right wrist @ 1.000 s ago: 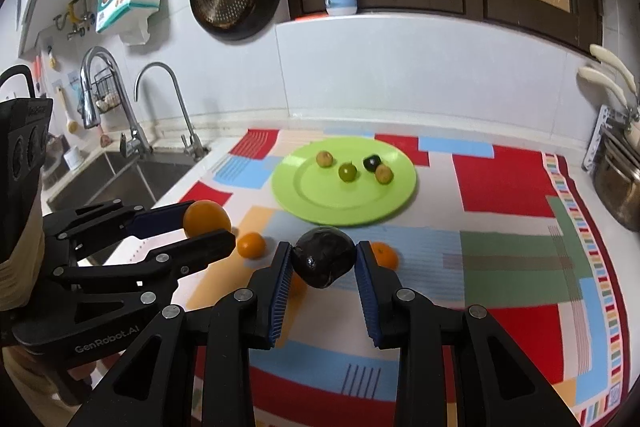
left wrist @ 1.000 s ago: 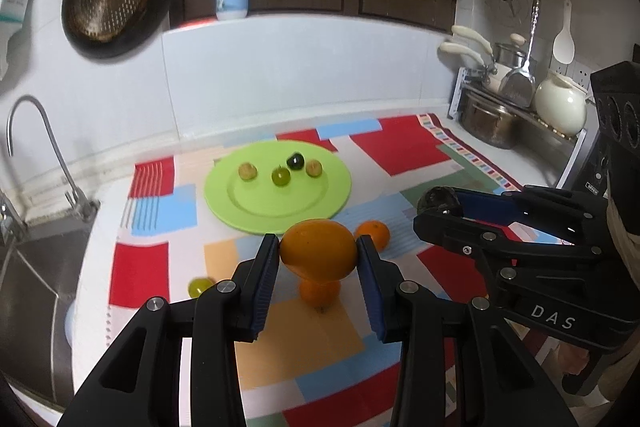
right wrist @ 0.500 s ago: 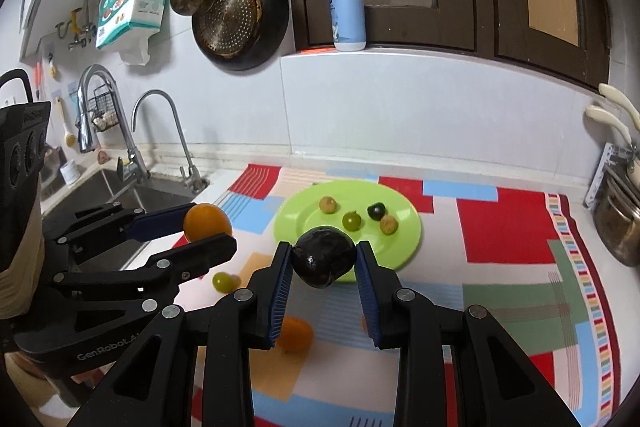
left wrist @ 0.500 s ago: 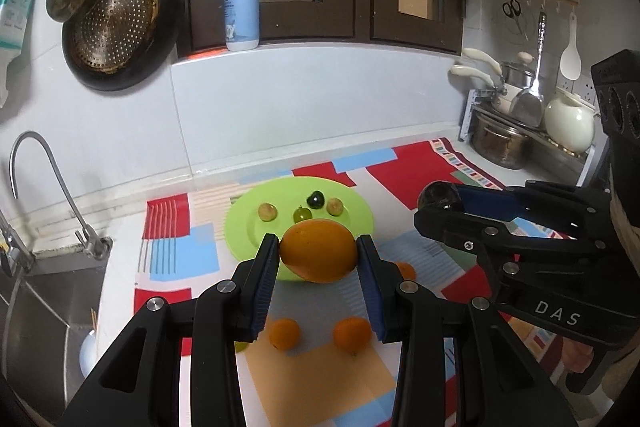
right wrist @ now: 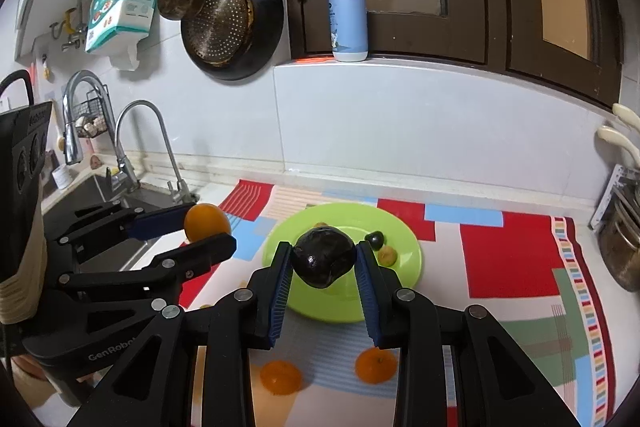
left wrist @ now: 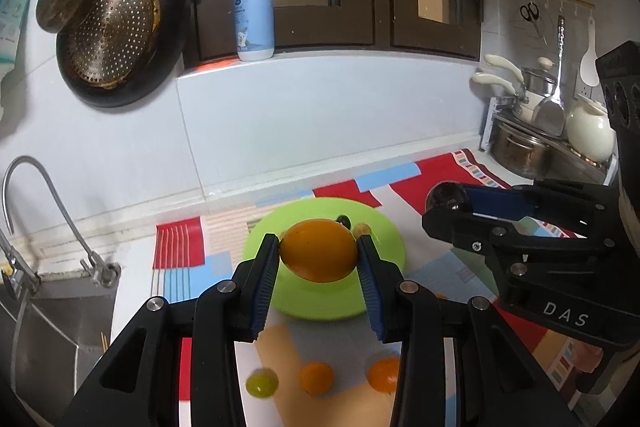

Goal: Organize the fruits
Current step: 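Carry both held fruits up and over the green plate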

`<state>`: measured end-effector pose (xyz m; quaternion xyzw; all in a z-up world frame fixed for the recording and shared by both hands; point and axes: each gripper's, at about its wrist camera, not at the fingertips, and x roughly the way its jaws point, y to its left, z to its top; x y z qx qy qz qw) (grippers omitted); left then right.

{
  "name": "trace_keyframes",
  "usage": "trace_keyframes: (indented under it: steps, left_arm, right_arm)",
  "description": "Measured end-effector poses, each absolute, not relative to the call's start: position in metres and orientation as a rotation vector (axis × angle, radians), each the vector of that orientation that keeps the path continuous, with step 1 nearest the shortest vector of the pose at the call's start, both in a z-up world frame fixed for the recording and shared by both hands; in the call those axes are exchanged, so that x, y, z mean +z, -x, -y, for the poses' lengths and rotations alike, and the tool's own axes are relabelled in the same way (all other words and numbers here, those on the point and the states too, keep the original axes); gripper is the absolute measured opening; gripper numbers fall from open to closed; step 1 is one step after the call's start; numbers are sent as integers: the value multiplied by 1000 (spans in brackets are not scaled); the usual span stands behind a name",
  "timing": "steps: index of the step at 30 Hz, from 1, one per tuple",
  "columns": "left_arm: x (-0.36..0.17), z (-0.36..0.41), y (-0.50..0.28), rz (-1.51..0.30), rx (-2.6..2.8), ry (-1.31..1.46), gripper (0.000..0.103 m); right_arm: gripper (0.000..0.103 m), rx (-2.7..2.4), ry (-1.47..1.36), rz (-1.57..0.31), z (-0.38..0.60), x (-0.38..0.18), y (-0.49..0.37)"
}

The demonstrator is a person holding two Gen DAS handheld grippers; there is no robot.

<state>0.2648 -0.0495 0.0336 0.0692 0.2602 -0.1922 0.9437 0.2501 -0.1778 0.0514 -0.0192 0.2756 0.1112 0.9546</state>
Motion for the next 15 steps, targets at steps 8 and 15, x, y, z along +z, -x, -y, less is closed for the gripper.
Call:
trace_keyframes:
  steps: [8, 15]
  left_arm:
    - [33, 52, -301, -538, -395, -137, 39]
    - [22, 55, -333, -567, -394, -144, 39]
  right_arm:
    - [33, 227, 51, -568, 179, 50, -284]
    - [33, 238, 57, -594, 182, 42, -320]
